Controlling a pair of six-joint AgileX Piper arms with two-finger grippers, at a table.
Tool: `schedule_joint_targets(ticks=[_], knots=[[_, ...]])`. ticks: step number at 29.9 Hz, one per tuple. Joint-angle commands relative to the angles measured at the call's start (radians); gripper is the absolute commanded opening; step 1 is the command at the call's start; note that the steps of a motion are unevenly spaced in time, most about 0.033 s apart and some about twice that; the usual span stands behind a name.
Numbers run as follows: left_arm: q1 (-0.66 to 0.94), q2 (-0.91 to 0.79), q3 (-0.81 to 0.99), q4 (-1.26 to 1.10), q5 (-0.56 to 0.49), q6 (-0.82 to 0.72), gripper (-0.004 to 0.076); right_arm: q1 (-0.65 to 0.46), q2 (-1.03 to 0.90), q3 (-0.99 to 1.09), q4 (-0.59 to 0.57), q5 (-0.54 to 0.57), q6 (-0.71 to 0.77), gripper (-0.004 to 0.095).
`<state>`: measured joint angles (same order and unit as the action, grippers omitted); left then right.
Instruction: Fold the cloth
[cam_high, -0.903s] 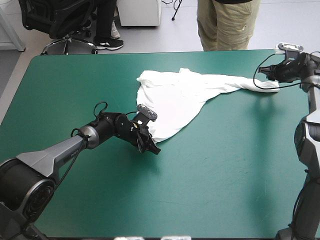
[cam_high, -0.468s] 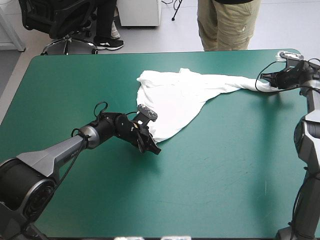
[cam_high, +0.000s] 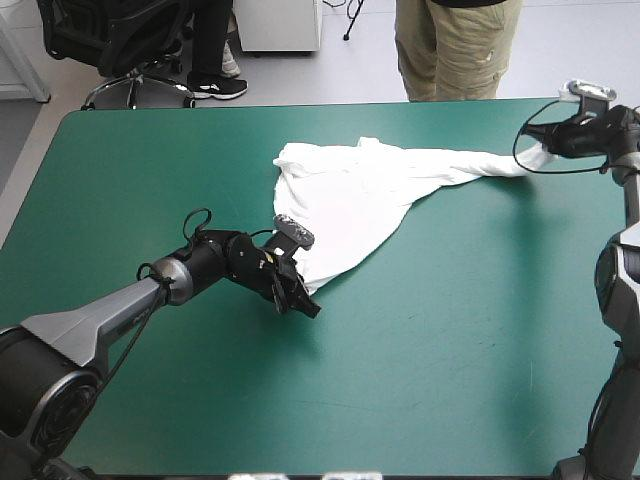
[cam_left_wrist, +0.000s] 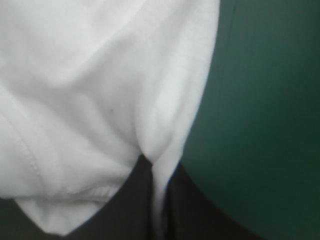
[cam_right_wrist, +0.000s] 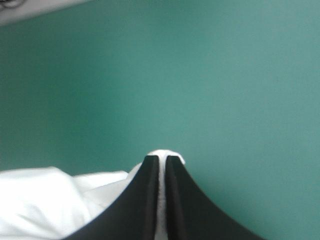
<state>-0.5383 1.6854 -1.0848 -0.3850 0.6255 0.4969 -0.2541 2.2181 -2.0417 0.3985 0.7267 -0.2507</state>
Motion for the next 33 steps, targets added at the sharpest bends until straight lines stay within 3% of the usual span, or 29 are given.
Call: schedule_joint_targets(ticks=[1, 5, 9, 15, 20, 29, 33], knots=[[-0.009, -0.104, -0.02, -0.029, -0.006, -0.01, -0.0009, -0.006, -0.188, -0.029, 0.147, -0.064, -0.076, 0.0003], [-0.009, -0.185, -0.02, -0.011, 0.0, -0.014, -0.0009, -0.003, -0.321, -0.029, 0.162, -0.045, -0.108, 0.0001], [-0.009, -0.337, -0.033, 0.099, 0.086, -0.061, -0.0009, -0.005, -0.442, -0.029, 0.157, 0.004, -0.128, 0.0001], [-0.009, -0.637, -0.181, 0.573, 0.25, -0.328, -0.0009, -0.006, -0.623, -0.031, 0.195, 0.002, -0.138, 0.0], [-0.009, -0.83, -0.373, 0.883, 0.241, -0.479, -0.0009, -0.006, -0.703, -0.037, 0.195, 0.018, -0.124, -0.0018], [-0.009, -0.878, -0.723, 0.98, 0.2, -0.467, -0.0009, -0.006, -0.823, -0.037, 0.406, 0.112, -0.195, -0.0017], [-0.009, -0.858, -0.815, 0.978, 0.19, -0.424, -0.0009, -0.006, -0.919, -0.037, 0.406, 0.15, -0.239, -0.0017]])
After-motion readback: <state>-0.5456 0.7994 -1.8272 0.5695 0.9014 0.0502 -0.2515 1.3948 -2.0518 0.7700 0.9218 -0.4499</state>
